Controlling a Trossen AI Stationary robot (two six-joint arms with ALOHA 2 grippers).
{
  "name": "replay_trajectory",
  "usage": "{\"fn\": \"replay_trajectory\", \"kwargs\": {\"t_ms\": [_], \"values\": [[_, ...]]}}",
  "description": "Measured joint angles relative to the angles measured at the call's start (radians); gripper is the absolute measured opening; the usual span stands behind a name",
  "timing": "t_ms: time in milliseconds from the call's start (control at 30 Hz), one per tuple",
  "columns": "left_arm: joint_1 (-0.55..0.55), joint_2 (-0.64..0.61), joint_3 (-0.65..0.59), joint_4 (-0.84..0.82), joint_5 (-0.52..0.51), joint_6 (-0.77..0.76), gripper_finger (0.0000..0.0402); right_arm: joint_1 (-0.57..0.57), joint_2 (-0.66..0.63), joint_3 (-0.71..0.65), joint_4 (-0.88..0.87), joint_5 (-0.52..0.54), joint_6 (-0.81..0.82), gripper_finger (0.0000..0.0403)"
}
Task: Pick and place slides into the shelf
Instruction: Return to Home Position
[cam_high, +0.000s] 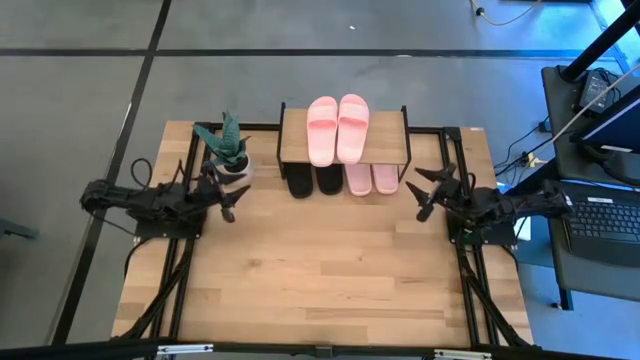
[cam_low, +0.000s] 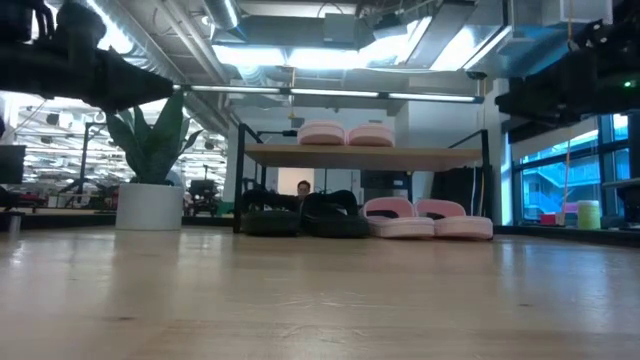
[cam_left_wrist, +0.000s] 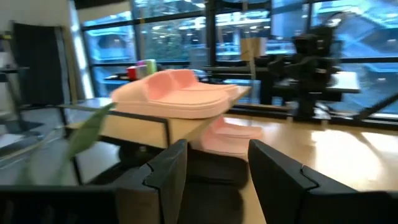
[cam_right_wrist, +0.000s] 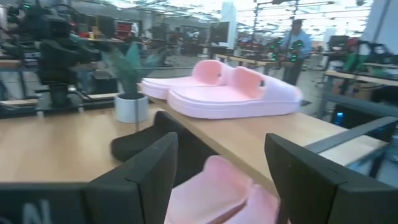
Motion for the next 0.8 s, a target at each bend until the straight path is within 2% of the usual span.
{"fn": "replay_trajectory", "kwargs": {"t_ms": [300,600,800], "values": [[0.099,0.000,0.000,0.000,0.000,0.043,0.0164,-0.081,0.034,0.000,0.000,0.000,0.006,0.0242],[0.104,0.000,0.000,0.000,-0.001,0.026,0.0164,-0.088,0.047,0.000,0.005,0.000,0.009,0.0242],[0.104,0.000,0.000,0.000,-0.001,0.025,0.0164,-0.088,0.047,0.000,0.084,0.001,0.006,0.0242]]}}
